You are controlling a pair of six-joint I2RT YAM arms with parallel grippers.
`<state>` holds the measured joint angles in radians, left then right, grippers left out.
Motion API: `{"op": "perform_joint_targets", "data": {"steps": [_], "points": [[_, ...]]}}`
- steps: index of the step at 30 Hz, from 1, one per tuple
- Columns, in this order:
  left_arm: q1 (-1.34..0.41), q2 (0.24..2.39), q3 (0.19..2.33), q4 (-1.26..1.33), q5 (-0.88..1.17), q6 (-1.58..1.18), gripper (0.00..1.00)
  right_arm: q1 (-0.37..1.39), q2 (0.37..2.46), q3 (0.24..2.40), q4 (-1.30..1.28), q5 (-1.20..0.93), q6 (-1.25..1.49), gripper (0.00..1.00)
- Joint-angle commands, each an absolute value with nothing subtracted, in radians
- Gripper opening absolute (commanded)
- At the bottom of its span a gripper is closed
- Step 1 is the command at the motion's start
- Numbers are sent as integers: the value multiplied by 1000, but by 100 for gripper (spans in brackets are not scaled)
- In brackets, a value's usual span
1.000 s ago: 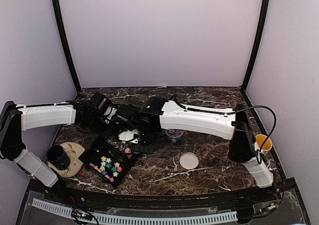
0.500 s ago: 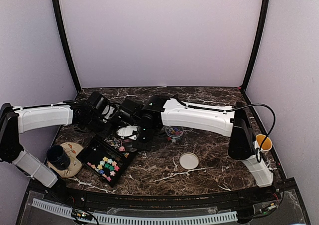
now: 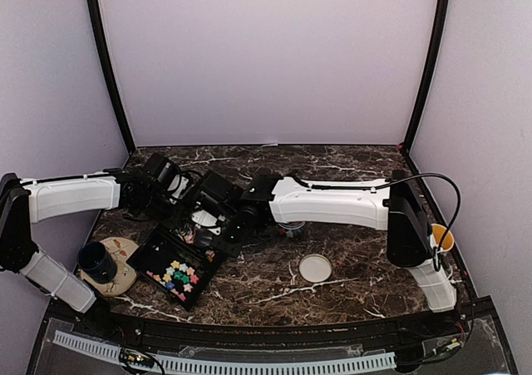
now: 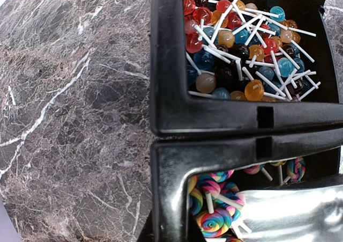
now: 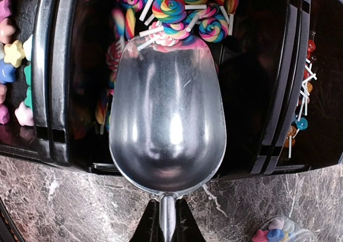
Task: Pack the candies
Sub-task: Scoop the fake candies from the plate.
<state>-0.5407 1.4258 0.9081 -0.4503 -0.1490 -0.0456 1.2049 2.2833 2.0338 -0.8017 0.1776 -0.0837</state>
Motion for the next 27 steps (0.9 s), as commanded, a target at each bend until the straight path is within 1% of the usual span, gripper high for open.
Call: {"op": "perform_joint_targets", "data": {"steps": [1,4,6,9,13,14,16,20,22,23,27], "points": [[-591,1360,941,-292,79,-99,0,1180,2373,2003,-589,278,-15,0],[-591,1350,938,-283,124,-97,0,1180,2350,1916,-494,254,-22,0],[-591,1344,935,-273,159,-100,0,1181,2307,1802,-356,243,-29,0],[-590,1353,942,-286,176,-111,0,1199,2256,1678,-197,365,-88,0],[-588,1371,946,-308,178,-112,0,1226,2228,1589,-100,381,-115,0],[-585,1374,948,-313,179,-113,0,1226,2203,1539,-34,349,-219,0],[-576,1376,952,-324,183,-121,0,1226,2160,1442,77,312,-274,0],[-561,1370,943,-325,194,-137,0,1214,2156,1426,74,315,-267,0],[-557,1376,947,-342,181,-147,0,1213,2189,1504,-31,420,-236,0],[-554,1378,948,-346,182,-148,0,1211,2192,1522,-43,438,-237,0],[-548,1374,938,-334,195,-149,0,1190,2122,1402,102,267,-238,0]]}}
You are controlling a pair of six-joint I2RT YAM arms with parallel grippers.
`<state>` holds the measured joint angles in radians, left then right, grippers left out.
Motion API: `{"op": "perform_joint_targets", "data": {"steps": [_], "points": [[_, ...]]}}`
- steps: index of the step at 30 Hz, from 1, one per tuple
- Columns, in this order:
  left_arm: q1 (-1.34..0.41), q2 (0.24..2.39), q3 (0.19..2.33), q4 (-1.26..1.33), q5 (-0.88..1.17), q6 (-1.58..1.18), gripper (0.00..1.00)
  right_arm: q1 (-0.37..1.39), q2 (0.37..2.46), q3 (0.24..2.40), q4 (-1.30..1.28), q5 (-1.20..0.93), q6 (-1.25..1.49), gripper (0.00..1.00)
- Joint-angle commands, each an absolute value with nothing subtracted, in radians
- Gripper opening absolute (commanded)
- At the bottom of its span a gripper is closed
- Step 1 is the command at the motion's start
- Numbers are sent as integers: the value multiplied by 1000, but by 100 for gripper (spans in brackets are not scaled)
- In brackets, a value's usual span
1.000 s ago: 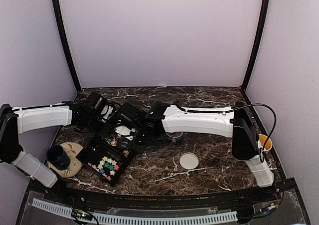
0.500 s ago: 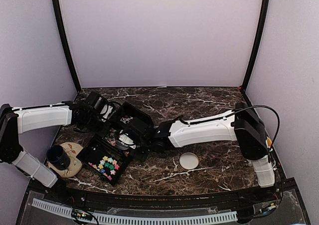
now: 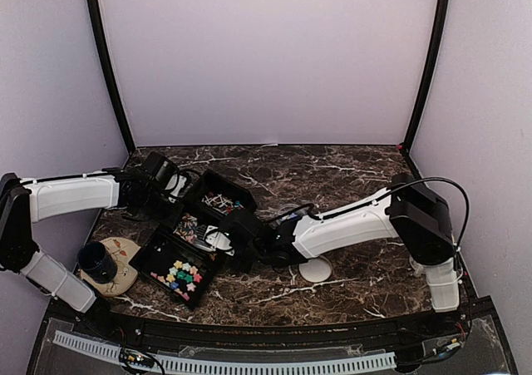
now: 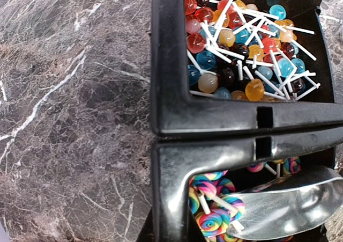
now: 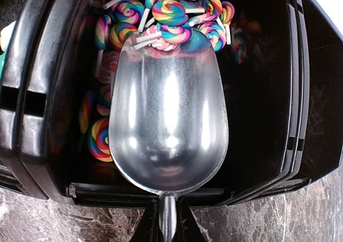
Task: Pack the candies
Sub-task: Scoop the fake candies from the plate.
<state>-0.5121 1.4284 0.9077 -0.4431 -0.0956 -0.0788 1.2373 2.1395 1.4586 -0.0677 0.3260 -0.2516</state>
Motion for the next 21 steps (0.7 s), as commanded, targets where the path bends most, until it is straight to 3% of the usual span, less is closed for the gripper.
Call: {"op": "perform_joint_targets", "data": {"steps": [1,7,21], "points": [[-547,1374,939,-335,194,-148,0,1182,2109,1382,121,242,-226,0],[-532,1386,931,-350,174,-164,0,1160,2029,1255,274,222,-202,0],[-521,1376,918,-338,135,-171,0,1148,1976,1165,358,128,-151,0]]}}
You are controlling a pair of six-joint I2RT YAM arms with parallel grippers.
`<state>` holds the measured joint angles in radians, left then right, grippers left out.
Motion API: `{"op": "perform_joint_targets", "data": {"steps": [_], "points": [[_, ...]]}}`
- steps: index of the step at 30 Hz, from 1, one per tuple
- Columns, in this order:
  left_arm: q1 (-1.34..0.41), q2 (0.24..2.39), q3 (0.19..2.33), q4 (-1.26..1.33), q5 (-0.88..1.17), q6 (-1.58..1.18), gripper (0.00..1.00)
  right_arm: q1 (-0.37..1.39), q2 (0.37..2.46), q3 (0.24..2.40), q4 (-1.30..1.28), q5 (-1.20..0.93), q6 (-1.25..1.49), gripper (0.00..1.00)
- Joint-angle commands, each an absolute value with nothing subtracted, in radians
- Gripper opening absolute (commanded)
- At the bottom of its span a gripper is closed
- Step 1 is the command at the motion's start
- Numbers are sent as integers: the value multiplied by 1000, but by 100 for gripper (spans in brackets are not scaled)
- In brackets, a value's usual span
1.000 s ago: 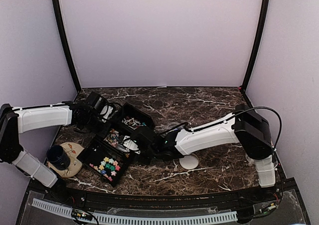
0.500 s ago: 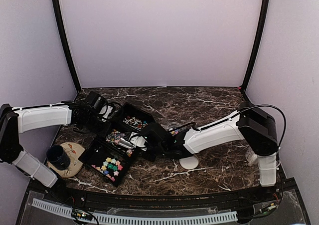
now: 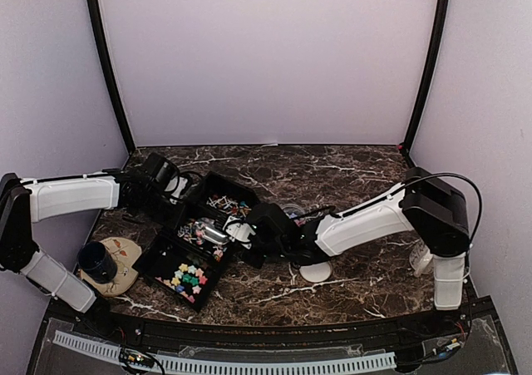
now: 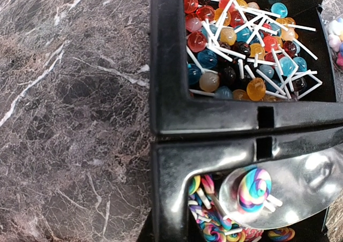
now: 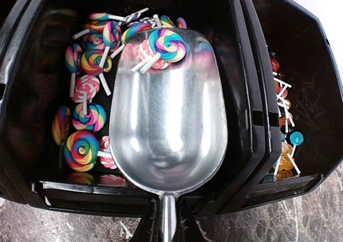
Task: Pack the candies
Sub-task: Scoop the fake candies from the plate, then place the fake candies in the packing box.
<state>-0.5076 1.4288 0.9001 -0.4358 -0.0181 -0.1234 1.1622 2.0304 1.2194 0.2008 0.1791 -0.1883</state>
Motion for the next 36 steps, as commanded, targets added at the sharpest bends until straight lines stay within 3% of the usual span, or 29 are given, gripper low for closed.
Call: {"op": "perform_joint_targets", "data": {"steps": [1,20,36], "points": [[-520,1377,918,-341,128,-173,0,1145,1959,1160,372,123,-146,0],[-507,1378,913,-347,132,-201,0,1127,1677,1003,193,165,-189,0],[-506,1364,914,-347,149,-206,0,1058,1411,1034,-370,424,-104,0]]}}
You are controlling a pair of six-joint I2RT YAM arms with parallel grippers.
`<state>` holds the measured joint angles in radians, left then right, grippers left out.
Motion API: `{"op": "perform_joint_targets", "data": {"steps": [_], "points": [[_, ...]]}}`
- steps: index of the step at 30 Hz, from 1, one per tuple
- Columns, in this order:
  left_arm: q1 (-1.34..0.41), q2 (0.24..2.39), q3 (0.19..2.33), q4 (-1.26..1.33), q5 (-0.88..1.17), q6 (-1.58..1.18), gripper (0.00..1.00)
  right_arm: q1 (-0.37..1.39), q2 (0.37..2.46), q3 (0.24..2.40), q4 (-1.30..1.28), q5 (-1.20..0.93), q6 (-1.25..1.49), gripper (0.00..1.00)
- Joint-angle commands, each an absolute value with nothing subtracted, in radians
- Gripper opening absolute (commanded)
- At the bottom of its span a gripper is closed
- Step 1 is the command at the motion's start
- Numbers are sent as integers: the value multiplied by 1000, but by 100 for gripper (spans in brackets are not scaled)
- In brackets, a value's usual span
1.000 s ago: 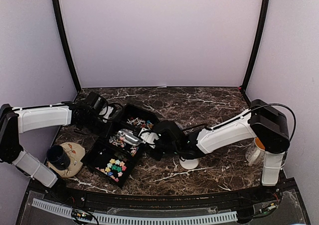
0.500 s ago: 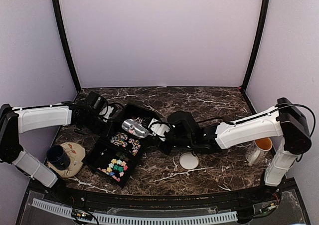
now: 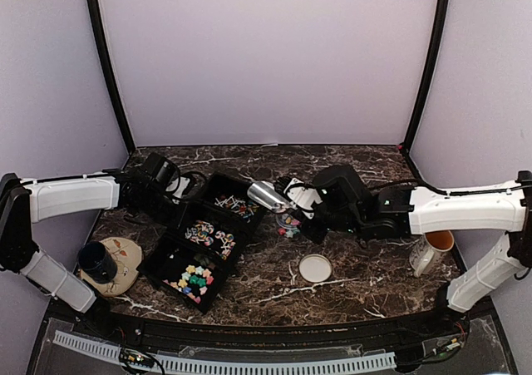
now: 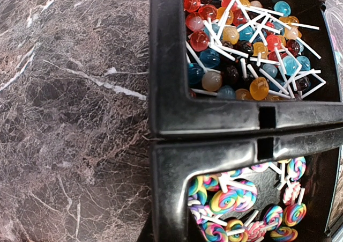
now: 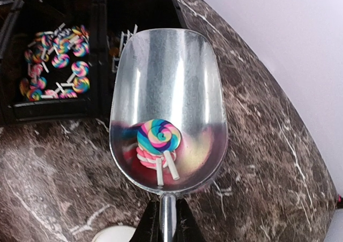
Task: Pack the candies
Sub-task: Place the fake candies in the packing box.
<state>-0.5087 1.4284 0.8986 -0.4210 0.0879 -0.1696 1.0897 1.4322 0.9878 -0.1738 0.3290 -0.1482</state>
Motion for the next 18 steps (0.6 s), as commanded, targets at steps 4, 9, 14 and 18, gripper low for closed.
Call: {"op": "perform_joint_targets", "data": {"steps": [4,9,14,18], "points": [[-505,1363,914,-348,149,-207,0,1033,1411,1076,-517,467,-78,0],[-505,1366,913,-348,149,-209,0,1013,1430,1111,-637,485,-55,0],[-505,1372,913,-348,154,-211,0,1012,1498,1191,-756,502,-48,0],[-505,1370,914,-349,150,-211,0,1012,1548,1227,-822,514,-52,0]]}}
